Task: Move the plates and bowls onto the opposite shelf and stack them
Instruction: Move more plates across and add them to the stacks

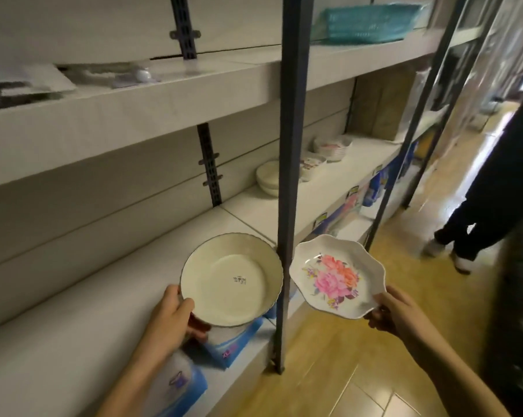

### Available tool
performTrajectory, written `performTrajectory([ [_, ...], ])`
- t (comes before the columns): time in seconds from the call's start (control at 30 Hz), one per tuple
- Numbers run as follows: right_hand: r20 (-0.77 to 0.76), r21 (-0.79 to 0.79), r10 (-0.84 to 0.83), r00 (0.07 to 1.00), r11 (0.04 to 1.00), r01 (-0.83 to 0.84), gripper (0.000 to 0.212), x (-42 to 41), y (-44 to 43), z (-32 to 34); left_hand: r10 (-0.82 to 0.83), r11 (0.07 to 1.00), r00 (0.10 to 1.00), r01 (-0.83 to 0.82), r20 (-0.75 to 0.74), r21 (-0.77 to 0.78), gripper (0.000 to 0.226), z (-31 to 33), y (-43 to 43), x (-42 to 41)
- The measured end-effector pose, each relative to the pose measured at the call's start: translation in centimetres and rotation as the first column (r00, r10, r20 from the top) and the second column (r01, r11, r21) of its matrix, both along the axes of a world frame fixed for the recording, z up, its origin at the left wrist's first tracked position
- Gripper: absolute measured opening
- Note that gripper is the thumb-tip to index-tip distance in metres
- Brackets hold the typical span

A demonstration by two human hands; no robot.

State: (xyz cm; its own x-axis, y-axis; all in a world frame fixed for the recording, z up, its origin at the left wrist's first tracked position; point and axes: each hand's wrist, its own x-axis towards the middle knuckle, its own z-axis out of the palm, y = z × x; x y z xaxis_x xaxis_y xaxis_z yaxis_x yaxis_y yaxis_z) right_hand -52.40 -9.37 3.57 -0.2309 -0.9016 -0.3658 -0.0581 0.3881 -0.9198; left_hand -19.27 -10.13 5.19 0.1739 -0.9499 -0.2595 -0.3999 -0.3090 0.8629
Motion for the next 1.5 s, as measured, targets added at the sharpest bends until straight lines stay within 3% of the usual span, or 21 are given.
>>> performTrajectory([
  [0.17,0.018,0.006,-0.057,0.998,0.998,0.057,0.016,-6.8,-1.7,0.0,-0.05,0.999,0.999,0.05,0.003,0.017,0.015,0.0,-2.4,-7.1],
  [0.37,-0.045,0.014,-0.06,0.997,0.998,0.061,0.02,-15.9,-4.7,-0.7,-0.023,0.999,1.0,0.023,0.002,0.034,0.016,-1.1,-4.7,-15.4],
  [0.67,-0.02,0.007,-0.089,0.996,0.996,0.089,0.013,-25.0,-9.4,0.1,0.049,0.998,0.997,-0.047,-0.055,0.03,0.013,-1.1,-9.0,-23.8],
  [0.8,0.065,0.004,-0.116,0.991,0.993,0.116,0.019,-26.8,-12.4,-0.1,0.081,0.997,0.993,-0.08,-0.08,0.024,0.011,-1.0,-11.5,-26.1],
  [0.97,0.104,0.009,-0.094,0.99,0.996,0.093,0.011,-28.1,-18.1,-0.3,0.16,0.987,0.981,-0.159,-0.113,0.015,0.02,-1.4,-15.8,-27.7],
  [1.2,0.045,0.022,0.032,0.999,0.999,-0.033,0.007,-28.2,-29.0,0.0,0.306,0.948,0.936,-0.316,-0.175,-0.031,0.016,-1.6,-23.2,-28.3],
  [1.5,0.065,0.027,0.208,0.976,0.977,-0.21,0.02,-28.0,-40.0,0.2,0.455,0.869,0.862,-0.484,-0.221,-0.098,0.01,-2.2,-31.6,-28.3],
])
